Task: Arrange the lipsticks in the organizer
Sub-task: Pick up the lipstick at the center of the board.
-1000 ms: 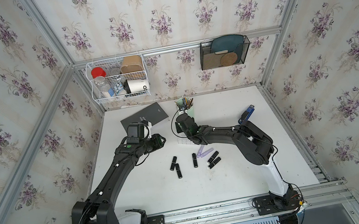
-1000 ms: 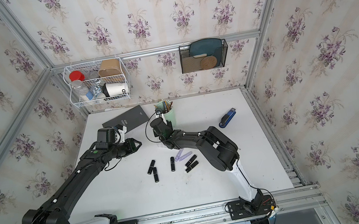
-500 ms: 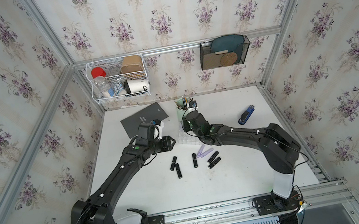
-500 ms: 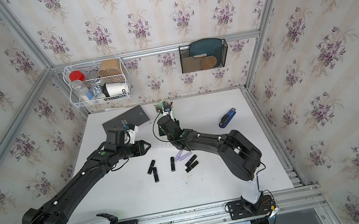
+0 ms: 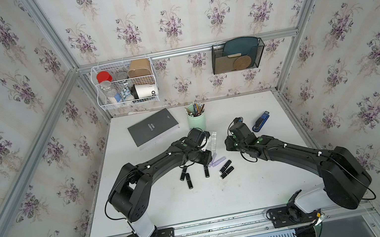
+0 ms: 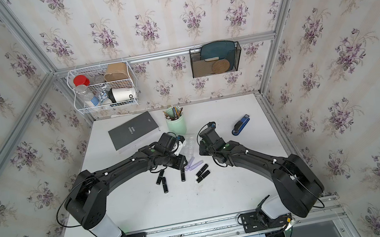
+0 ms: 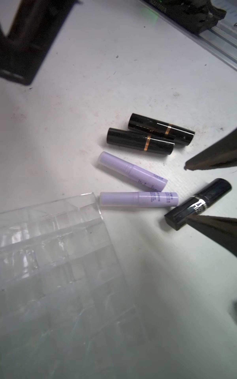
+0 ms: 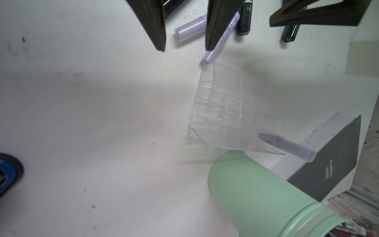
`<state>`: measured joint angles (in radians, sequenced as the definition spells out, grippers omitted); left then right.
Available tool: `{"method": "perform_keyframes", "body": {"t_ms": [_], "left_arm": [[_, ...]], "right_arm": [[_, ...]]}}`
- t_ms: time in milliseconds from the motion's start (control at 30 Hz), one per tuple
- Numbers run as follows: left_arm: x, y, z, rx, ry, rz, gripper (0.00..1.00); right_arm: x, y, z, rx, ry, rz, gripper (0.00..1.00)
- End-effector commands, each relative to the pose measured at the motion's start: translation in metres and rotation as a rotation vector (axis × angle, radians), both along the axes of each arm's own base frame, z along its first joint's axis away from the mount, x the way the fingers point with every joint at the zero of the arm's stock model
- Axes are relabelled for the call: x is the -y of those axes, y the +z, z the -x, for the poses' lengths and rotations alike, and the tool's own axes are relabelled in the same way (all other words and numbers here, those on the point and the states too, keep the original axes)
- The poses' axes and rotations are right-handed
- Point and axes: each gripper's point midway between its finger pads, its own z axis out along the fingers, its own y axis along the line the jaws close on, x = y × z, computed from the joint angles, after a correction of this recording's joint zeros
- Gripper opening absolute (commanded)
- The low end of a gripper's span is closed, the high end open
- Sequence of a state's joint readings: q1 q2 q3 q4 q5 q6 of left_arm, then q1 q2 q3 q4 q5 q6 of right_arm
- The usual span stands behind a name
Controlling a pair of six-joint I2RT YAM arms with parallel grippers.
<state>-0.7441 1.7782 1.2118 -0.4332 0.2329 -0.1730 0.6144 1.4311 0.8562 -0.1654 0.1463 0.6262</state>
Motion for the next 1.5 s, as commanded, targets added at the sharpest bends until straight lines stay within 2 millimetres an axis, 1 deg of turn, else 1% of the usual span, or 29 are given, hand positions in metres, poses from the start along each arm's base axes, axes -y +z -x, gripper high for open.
{"method": "perform_keyframes", "body": {"t_ms": [0,67,167,467,633,867,1133,1233,1300,1400,1467], "left_arm": [[0.005,-0.008,-0.001,-0.010,-0.040,-0.044,0.39],[0.006,-0.019,-0.001,-0.029,-0.052,-0.081,0.39],[0.005,-0.029,-0.002,-0.037,-0.057,-0.117,0.40],[0.021,-0.035,-0.014,-0.014,-0.044,-0.134,0.40],[0.019,-0.045,-0.015,0.000,-0.048,-0.189,0.38],[0.017,-0.052,-0.017,0.026,-0.046,-0.231,0.34],[0.019,-0.062,-0.011,0.012,-0.067,-0.249,0.27],[0.020,-0.059,-0.011,0.016,-0.076,-0.243,0.22],[0.021,-0.052,-0.012,0.033,-0.081,-0.236,0.17],[0.022,-0.028,-0.017,0.075,-0.079,-0.221,0.14],[0.023,-0.003,-0.019,0.114,-0.077,-0.187,0.13]], "right_arm": [[0.000,-0.006,0.007,-0.041,0.015,-0.014,0.37],[0.001,-0.007,0.006,-0.043,0.011,-0.022,0.37],[0.002,-0.007,0.005,-0.041,0.008,-0.028,0.36],[0.001,-0.017,0.007,-0.056,0.004,-0.049,0.35],[0.004,-0.015,0.008,-0.048,0.000,-0.043,0.35],[0.003,-0.015,0.007,-0.047,0.005,-0.052,0.34],[0.005,-0.012,0.007,-0.036,-0.003,-0.052,0.34],[0.003,-0.010,0.006,-0.035,-0.001,-0.061,0.34],[0.001,-0.007,0.006,-0.033,0.003,-0.071,0.33],[-0.002,-0.001,0.007,-0.035,0.014,-0.097,0.33],[-0.007,0.008,0.008,-0.055,0.029,-0.164,0.33]]}}
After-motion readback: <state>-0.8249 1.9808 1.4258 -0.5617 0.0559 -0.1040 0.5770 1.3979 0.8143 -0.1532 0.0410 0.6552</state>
